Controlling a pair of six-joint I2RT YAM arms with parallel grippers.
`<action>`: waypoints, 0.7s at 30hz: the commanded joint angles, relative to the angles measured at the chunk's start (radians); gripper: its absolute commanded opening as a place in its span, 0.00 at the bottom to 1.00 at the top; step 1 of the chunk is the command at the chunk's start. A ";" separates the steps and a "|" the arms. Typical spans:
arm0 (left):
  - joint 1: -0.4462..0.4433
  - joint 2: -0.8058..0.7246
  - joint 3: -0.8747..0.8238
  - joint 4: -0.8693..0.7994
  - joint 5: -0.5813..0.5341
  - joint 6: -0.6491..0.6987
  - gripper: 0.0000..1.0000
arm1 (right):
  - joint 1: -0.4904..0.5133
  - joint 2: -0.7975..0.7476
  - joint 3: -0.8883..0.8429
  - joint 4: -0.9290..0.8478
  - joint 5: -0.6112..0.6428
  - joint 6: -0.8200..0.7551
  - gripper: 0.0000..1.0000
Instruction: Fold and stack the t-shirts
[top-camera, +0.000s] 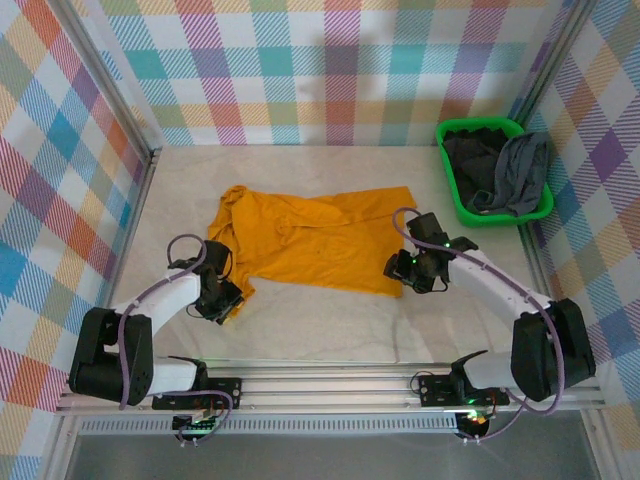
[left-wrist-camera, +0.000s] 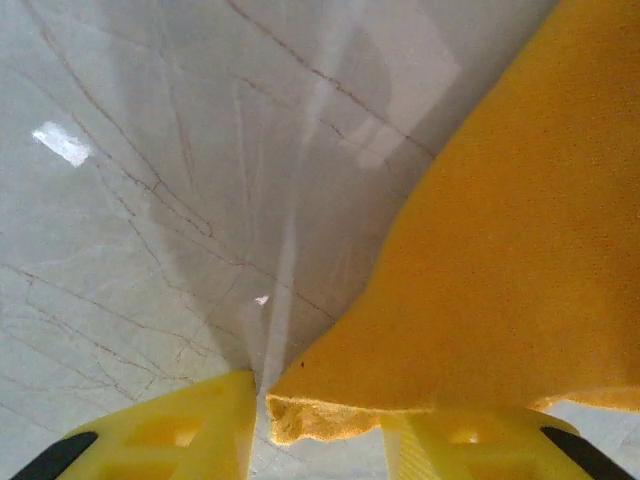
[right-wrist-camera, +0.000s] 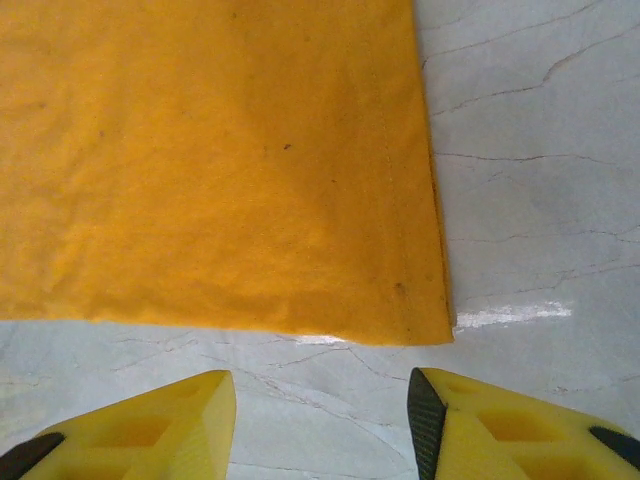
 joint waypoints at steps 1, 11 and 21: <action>-0.007 0.028 0.006 0.071 -0.037 0.041 0.36 | -0.008 -0.031 0.008 -0.034 -0.014 0.001 0.50; -0.007 -0.078 0.014 -0.006 -0.115 0.064 0.00 | -0.020 -0.032 -0.033 -0.044 0.032 0.107 0.52; -0.007 -0.292 0.051 -0.162 -0.154 0.060 0.00 | -0.020 0.137 -0.026 -0.006 0.019 0.220 0.49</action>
